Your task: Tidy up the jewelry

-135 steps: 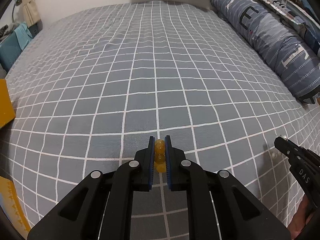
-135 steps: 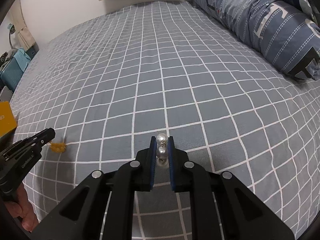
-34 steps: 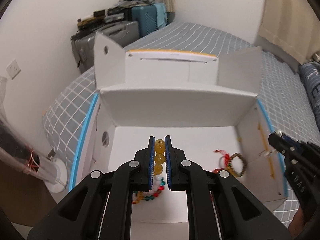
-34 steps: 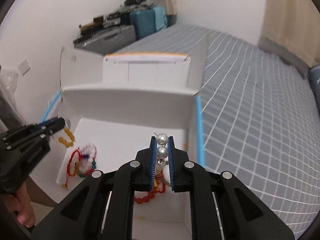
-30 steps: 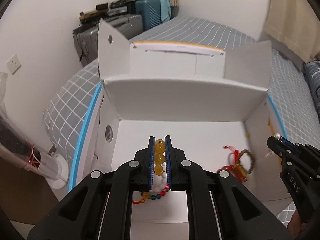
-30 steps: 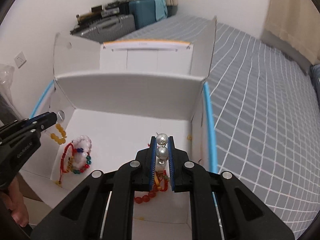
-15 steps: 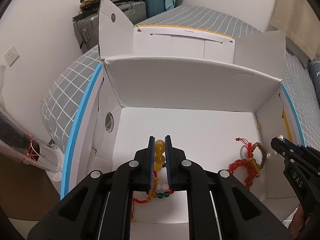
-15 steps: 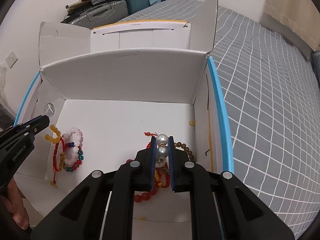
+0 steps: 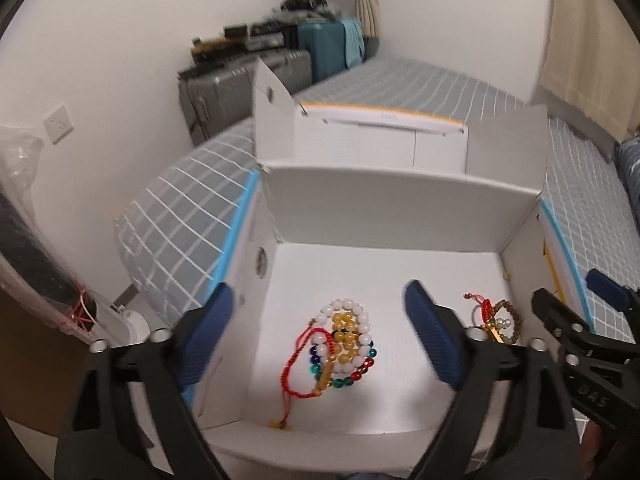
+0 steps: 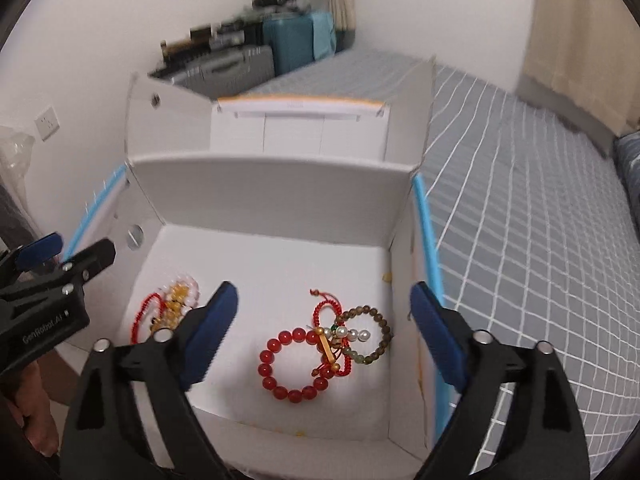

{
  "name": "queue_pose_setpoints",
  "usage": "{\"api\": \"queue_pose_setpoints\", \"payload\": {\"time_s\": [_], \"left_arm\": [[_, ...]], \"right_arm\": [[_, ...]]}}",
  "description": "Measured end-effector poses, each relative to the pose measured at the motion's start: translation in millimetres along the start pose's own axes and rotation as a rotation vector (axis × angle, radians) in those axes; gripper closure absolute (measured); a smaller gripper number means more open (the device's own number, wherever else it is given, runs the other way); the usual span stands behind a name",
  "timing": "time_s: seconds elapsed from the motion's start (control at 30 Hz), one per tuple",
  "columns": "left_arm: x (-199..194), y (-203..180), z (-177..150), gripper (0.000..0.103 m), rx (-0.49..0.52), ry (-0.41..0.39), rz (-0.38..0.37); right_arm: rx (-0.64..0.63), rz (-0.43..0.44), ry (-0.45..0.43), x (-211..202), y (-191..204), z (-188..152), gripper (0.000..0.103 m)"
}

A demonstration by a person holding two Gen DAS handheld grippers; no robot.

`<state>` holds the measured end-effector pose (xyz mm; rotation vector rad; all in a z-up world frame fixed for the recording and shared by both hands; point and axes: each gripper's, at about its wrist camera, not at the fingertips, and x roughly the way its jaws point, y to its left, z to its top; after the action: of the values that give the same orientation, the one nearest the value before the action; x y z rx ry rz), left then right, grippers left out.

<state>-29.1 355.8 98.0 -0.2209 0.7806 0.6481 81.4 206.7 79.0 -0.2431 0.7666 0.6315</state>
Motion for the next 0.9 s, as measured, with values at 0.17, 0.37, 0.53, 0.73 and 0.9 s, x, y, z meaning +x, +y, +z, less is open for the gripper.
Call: {"api": "queue_pose_setpoints", "payload": {"time_s": [0.17,0.37,0.53,0.73,0.9], "left_arm": [[-32,11,-17,0.006,-0.002,-0.066,-0.001],[-52,13,-46,0.006,0.029,-0.085,-0.05],[-64,17,-71,0.006,0.032,-0.096,-0.073],[-77,17,-94,0.006,0.055,-0.106,-0.099],[-82,16,-109,0.006,0.066,-0.11,-0.133]], "right_arm": [[0.026,-0.012,-0.078,-35,-1,-16,0.007],[0.037,-0.036,-0.128,-62,1,-46,0.007],[0.027,-0.051,-0.148,-76,10,-74,0.007],[0.045,-0.05,-0.165,-86,14,-100,0.007],[0.055,-0.05,-0.158,-87,16,-111,0.007]]}}
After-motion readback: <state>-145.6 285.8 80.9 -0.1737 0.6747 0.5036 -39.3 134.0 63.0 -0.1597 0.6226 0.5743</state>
